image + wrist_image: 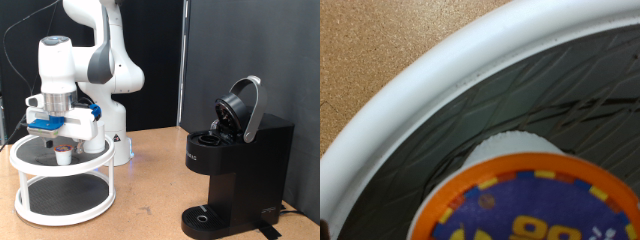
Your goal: Make a cup of coffee with the keurig machine
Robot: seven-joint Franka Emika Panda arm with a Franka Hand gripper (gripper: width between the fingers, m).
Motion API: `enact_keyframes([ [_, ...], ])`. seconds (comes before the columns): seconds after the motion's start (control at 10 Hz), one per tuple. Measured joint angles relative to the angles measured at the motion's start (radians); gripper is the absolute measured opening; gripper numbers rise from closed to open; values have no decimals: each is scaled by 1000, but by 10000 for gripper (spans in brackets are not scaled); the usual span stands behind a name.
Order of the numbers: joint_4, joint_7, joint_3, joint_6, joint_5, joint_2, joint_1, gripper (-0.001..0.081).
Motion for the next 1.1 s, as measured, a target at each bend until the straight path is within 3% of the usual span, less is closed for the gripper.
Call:
enact_keyframes([
  [1.1, -21, 17, 0, 30, -8, 1, -1, 808],
])
